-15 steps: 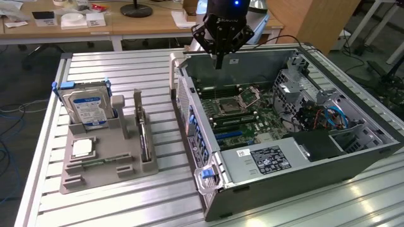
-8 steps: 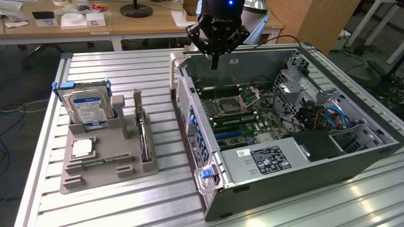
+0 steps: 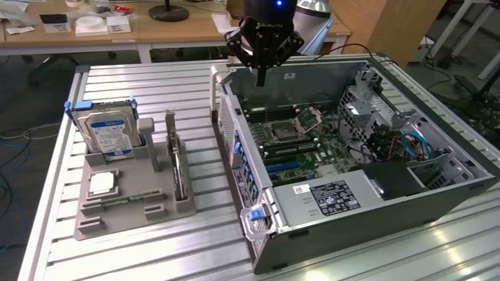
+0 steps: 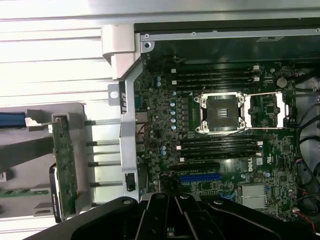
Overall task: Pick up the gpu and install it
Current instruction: 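Reach for the gpu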
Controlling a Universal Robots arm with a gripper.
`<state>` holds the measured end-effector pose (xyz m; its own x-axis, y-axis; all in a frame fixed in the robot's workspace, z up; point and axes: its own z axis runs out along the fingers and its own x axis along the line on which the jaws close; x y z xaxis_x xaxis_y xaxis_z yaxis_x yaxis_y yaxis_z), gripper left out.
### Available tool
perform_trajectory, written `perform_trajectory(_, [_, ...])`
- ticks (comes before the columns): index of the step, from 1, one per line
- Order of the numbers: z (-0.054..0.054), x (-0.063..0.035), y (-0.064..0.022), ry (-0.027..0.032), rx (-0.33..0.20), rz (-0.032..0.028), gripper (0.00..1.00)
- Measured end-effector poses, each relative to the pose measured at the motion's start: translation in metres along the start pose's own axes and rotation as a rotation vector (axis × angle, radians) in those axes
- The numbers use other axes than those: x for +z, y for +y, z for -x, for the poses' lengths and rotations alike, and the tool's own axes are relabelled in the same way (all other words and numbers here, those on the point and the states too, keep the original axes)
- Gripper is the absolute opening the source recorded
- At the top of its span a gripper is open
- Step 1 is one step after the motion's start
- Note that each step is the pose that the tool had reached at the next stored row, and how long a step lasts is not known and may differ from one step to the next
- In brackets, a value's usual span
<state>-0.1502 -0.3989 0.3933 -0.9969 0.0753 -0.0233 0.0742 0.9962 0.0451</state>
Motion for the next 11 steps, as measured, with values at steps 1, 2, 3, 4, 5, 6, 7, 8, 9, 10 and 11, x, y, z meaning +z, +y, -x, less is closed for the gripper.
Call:
perform_trajectory(1, [-0.001,-0.0001,-0.0001,0.0,0.0,-0.0001,0.11])
perform_trajectory(2, [-0.002,-0.0001,-0.0002,0.0001,0.0,-0.0001,0.11])
perform_trajectory(3, [-0.003,-0.0001,-0.0002,0.0,0.0,-0.0001,0.11])
perform_trajectory(4, [-0.005,-0.0002,-0.0003,0.0,0.0,-0.0001,0.11])
perform_trajectory(5, [-0.006,-0.0002,-0.0004,0.0001,0.0,-0.0001,0.11])
perform_trajectory(6, [-0.007,-0.0002,-0.0005,0.0,0.0,0.0,0.11])
perform_trajectory(7, [-0.009,-0.0003,-0.0006,0.0,0.0,-0.0001,0.11])
perform_trajectory(8, [-0.01,-0.0003,-0.0007,0.0,0.0,-0.0001,0.11])
perform_trajectory(9, [-0.011,-0.0003,-0.0008,0.0,0.0,0.0,0.11])
perform_trajectory(10, [-0.012,-0.0003,-0.0009,-0.0001,0.0,0.0,0.11])
perform_trajectory(11, [-0.013,-0.0004,-0.0009,0.0,0.0,0.0,0.11])
